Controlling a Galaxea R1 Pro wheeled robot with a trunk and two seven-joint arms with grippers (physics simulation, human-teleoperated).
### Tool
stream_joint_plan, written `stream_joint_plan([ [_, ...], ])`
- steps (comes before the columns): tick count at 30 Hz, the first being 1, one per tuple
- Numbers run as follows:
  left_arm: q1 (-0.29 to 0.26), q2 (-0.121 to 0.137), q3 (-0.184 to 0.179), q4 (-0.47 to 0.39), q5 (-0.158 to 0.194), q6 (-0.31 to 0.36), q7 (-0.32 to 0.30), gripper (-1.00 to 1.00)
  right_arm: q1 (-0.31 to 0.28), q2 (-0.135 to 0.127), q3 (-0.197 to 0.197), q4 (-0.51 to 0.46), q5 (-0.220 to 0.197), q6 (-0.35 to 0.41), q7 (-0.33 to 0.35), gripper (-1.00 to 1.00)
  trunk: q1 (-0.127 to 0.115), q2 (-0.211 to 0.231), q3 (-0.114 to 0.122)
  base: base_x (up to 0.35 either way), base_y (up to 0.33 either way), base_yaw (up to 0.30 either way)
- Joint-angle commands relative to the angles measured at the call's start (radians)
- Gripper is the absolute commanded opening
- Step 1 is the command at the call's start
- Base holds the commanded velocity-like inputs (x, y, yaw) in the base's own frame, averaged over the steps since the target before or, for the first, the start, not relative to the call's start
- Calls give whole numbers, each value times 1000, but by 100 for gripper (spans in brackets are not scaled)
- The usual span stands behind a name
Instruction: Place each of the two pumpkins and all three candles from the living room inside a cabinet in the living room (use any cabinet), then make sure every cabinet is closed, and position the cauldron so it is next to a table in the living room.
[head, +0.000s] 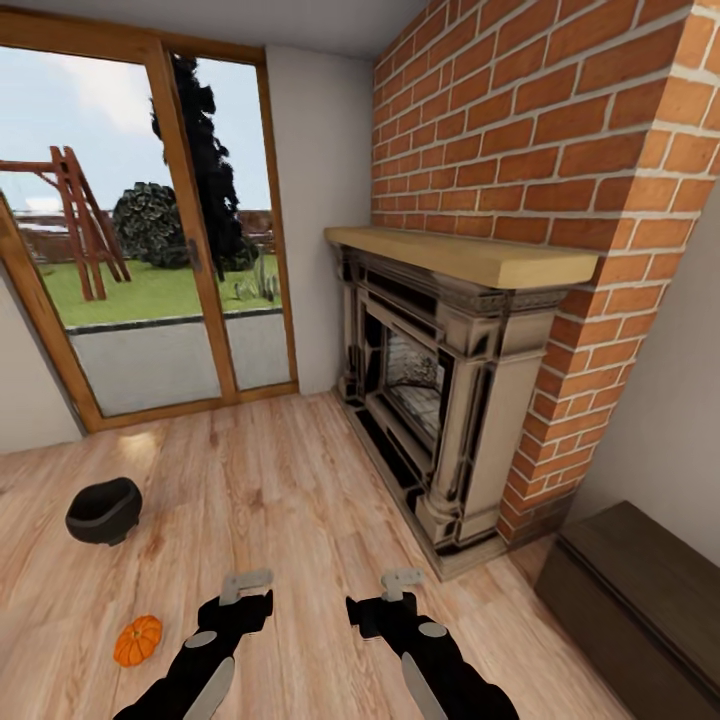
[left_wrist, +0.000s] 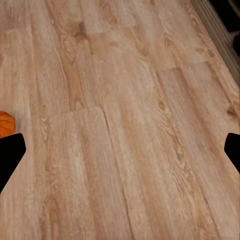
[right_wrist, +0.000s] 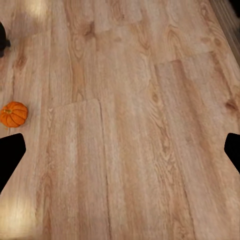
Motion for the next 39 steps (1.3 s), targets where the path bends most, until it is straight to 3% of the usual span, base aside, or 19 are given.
stream_joint_plan([
  [1,-1,1,-4,-2,8,2,9,100,-1,-1,3,-2,-11,3,-9,100,1,-1,-1,300,0,24],
  [24,-1,1,2,20,7,5,6,100,0,4,25,-3,-10,2,-19,100,1,-1,-15,307,0,82],
  [32,-1,1,2,24,8,5,5,100,1,1,94,-3,-5,2,-26,100,1,-1,-16,289,72,15],
  [39,-1,1,2,25,8,5,4,100,1,1,99,-4,-9,0,-31,100,1,-1,-16,264,186,79],
])
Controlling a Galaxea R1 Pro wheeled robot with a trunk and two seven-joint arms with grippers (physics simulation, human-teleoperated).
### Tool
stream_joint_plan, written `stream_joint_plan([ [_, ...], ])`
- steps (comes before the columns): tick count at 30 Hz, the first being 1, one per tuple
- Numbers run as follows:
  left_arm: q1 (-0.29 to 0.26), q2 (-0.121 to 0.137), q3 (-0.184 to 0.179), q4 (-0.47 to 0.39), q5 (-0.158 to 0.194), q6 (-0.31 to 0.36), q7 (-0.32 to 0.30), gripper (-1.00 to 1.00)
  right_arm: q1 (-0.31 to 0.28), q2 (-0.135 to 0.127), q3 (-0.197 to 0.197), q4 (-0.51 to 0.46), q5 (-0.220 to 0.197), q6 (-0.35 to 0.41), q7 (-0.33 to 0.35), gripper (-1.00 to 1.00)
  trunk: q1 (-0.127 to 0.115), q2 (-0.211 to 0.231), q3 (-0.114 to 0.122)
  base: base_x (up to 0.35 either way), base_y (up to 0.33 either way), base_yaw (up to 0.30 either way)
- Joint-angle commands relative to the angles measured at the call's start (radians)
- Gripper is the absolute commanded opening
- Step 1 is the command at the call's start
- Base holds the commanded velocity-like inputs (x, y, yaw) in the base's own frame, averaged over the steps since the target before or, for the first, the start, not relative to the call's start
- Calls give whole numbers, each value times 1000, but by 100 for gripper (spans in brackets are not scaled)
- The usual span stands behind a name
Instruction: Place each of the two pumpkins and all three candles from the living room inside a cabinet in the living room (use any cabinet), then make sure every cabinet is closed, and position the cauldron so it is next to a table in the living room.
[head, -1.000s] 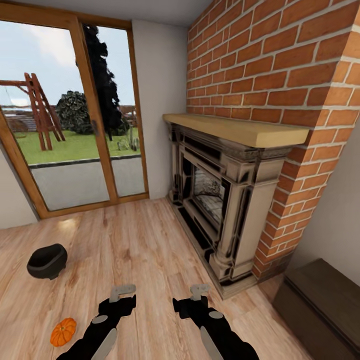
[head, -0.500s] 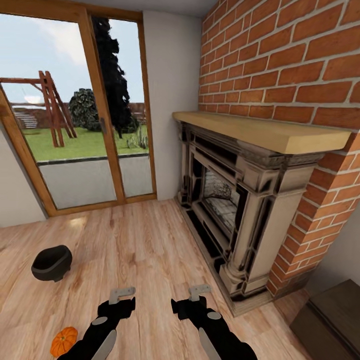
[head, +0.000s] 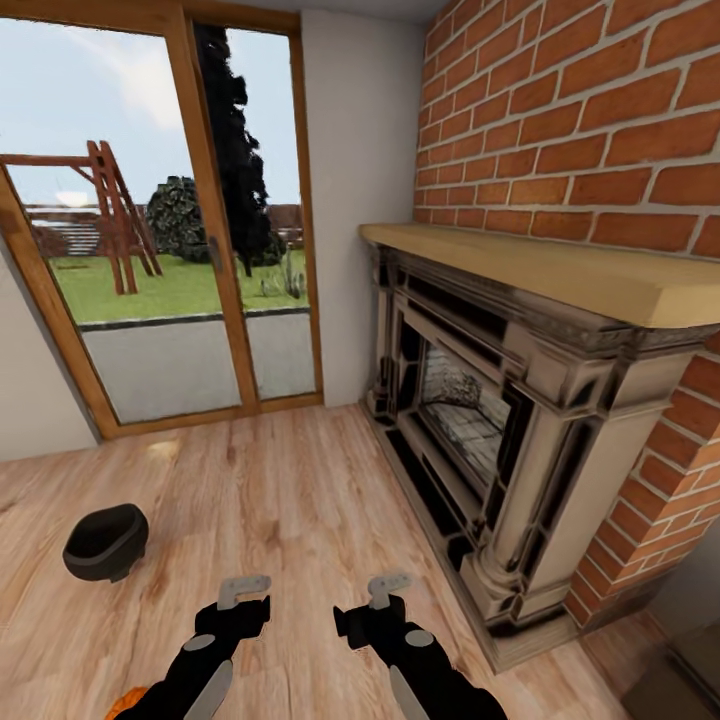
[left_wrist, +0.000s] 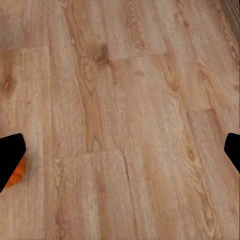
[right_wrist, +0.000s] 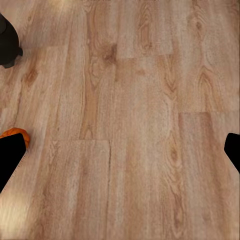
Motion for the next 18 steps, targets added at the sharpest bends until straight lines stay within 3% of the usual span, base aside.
stream_joint_plan([
  [1,-1,1,-5,-1,8,2,9,100,-1,0,3,-2,-10,4,-10,100,1,-1,-1,264,155,227],
  [7,-1,1,-5,-1,8,3,9,100,-1,0,4,-2,-9,4,-10,100,1,-1,-1,265,75,262],
  [18,-1,1,-6,-1,7,3,9,100,-1,0,9,-1,-7,5,-12,100,1,-1,-1,266,-19,283],
])
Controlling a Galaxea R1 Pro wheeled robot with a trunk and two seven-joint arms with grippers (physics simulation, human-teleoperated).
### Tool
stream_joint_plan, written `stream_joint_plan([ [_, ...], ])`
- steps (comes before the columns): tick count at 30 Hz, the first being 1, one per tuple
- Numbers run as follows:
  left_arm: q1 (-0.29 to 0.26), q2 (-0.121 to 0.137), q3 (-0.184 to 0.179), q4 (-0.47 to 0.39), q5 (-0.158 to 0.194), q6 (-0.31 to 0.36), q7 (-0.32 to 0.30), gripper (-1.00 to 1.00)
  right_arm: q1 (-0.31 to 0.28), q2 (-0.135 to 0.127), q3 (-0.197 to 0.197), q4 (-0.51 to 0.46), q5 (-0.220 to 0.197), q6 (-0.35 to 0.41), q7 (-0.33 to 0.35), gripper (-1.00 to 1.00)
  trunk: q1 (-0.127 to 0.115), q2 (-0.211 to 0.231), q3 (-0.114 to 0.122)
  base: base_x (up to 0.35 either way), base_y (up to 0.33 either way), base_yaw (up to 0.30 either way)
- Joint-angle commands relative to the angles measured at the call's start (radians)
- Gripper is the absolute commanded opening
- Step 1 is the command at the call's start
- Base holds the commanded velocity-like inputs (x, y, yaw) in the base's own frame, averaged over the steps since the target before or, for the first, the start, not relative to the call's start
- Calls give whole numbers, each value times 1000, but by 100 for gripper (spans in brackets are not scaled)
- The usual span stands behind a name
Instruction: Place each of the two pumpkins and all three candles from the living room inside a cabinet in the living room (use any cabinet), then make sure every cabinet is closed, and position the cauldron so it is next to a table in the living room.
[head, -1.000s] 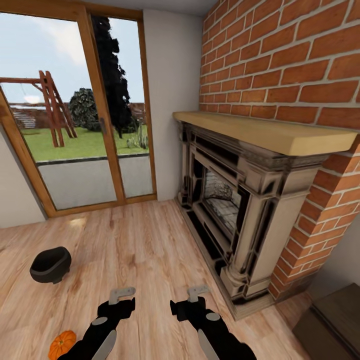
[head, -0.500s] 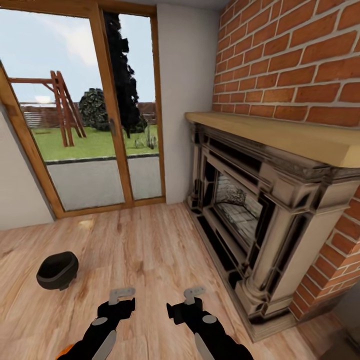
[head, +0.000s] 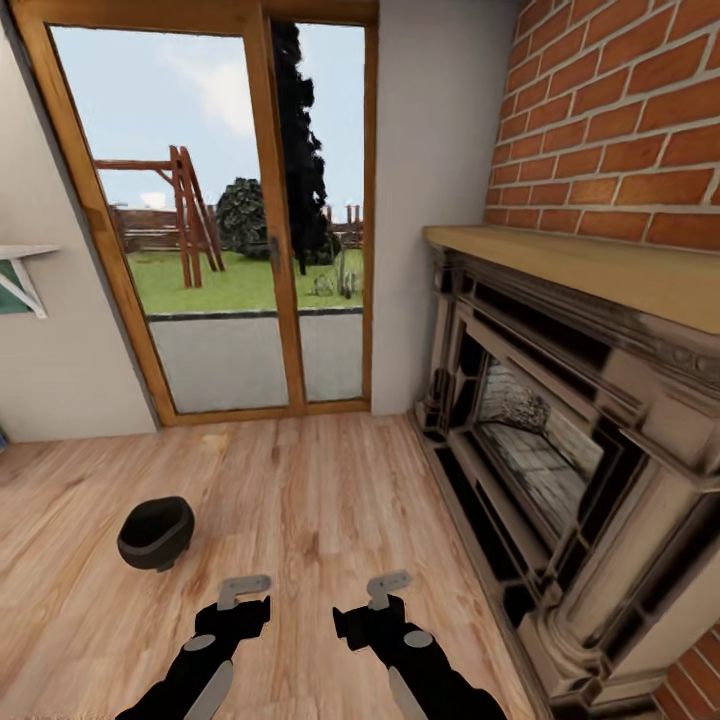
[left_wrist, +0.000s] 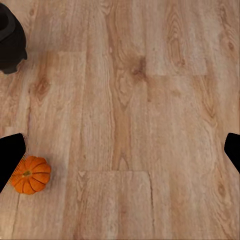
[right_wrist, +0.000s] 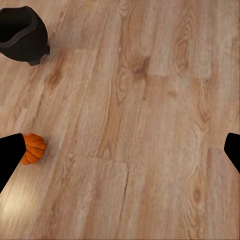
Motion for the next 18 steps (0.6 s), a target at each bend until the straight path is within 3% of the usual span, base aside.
stream_joint_plan([
  [1,-1,1,-5,-1,8,2,9,100,-1,-1,3,-2,-10,4,-9,100,1,-1,-1,267,4,285],
  [8,-1,1,-4,-1,8,2,9,100,-1,-2,4,-2,-10,4,-9,100,1,-1,-1,267,2,271],
  [18,-1,1,-5,-1,8,2,9,100,-1,-2,4,-2,-10,2,-8,100,1,-1,-1,269,-20,100],
])
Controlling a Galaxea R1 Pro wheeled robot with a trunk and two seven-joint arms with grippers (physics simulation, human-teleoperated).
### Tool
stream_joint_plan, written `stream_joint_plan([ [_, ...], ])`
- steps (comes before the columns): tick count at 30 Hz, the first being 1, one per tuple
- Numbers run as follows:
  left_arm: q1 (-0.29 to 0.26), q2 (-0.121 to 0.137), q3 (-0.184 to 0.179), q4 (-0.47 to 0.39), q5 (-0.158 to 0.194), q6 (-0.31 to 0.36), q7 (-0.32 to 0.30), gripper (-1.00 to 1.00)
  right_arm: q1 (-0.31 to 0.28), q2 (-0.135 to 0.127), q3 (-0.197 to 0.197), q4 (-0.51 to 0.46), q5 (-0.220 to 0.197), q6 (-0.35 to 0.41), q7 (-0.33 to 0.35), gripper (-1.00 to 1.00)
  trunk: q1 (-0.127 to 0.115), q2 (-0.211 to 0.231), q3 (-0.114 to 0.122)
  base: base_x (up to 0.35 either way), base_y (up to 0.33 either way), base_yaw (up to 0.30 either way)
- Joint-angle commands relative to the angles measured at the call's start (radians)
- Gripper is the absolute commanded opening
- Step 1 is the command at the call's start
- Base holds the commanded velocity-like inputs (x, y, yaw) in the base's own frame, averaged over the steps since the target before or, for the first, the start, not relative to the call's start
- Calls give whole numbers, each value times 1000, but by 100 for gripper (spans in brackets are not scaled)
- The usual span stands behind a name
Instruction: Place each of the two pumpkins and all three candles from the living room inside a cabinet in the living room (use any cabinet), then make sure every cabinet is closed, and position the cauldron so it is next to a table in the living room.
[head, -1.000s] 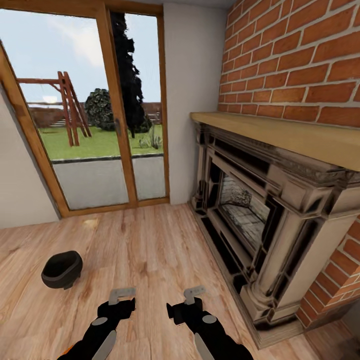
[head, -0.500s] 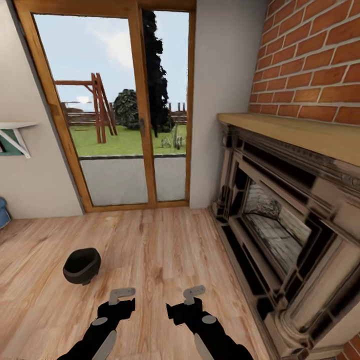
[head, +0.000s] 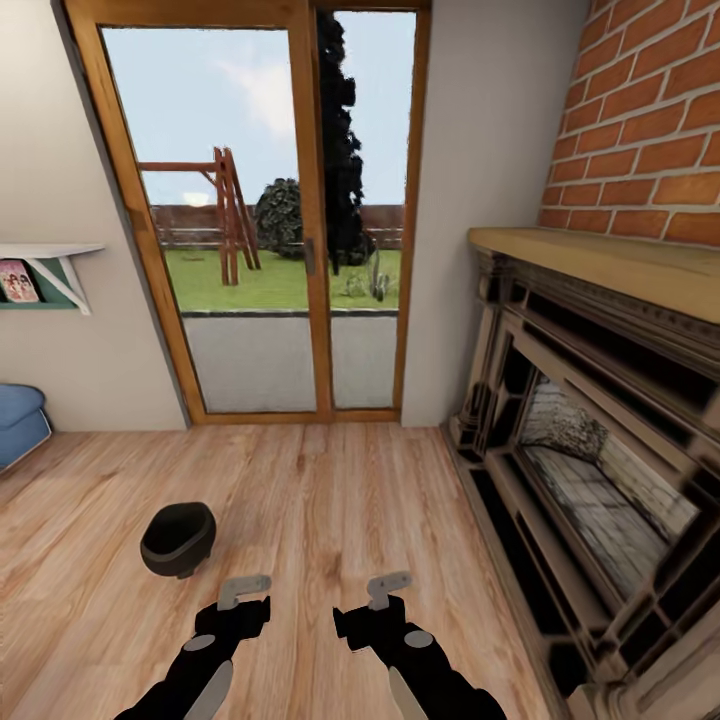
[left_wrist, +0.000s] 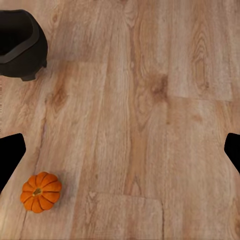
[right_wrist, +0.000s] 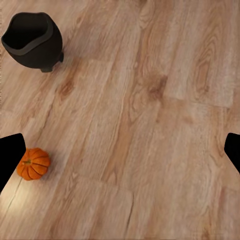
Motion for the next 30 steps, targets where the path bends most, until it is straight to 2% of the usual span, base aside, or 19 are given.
stream_joint_plan([
  [1,-1,1,-5,-2,8,2,9,100,-1,-1,3,-2,-10,4,-9,100,1,-1,-1,276,-15,221],
  [9,-1,1,-5,9,8,2,9,100,-1,-1,4,-2,-9,4,-9,100,1,-1,-1,280,-32,229],
  [18,-1,0,-5,19,8,2,9,100,-1,-1,4,-2,-9,4,-8,100,1,-1,-1,281,-12,42],
  [30,-1,0,-5,20,8,2,9,100,-1,-1,4,-2,-9,4,-8,100,1,-1,-1,282,-93,111],
])
